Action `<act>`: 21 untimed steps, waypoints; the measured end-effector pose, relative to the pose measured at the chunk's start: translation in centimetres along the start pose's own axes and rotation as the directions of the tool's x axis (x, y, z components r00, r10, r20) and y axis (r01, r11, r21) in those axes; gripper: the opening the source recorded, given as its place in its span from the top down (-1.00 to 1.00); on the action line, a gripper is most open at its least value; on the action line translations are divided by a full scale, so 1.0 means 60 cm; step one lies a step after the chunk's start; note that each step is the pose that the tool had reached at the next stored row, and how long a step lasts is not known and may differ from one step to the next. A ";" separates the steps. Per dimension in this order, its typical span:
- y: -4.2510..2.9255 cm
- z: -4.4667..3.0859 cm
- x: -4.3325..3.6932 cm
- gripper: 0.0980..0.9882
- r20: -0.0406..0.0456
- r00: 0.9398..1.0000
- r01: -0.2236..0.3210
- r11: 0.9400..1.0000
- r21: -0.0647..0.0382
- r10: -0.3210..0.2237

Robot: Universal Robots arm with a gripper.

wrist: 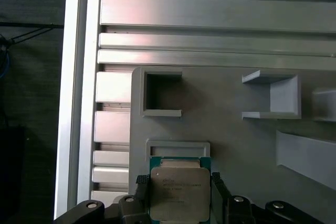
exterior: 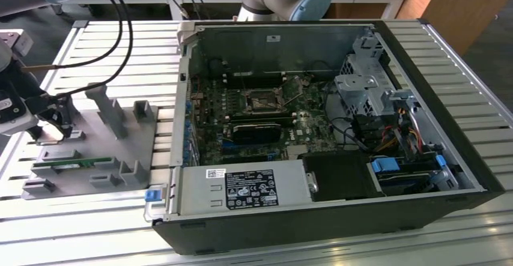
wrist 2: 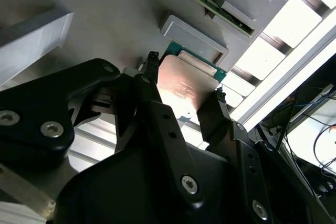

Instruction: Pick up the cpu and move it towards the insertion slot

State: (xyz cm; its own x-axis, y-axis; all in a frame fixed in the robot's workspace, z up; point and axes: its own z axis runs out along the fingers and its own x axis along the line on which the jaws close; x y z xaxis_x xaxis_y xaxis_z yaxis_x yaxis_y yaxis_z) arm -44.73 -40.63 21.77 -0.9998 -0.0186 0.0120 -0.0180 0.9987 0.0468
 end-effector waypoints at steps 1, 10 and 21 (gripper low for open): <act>0.000 0.000 0.000 0.00 0.000 1.000 0.000 1.000 0.000 0.000; 0.000 -0.004 0.000 0.00 0.000 1.000 0.000 1.000 0.000 0.000; 0.001 -0.009 0.000 0.00 0.000 1.000 0.000 1.000 0.000 0.000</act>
State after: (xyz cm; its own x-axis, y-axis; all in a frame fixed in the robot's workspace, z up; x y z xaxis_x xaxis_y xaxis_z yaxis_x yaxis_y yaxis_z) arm -44.73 -40.62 22.29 -0.9998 -0.0186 0.0121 -0.0181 0.9987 0.0468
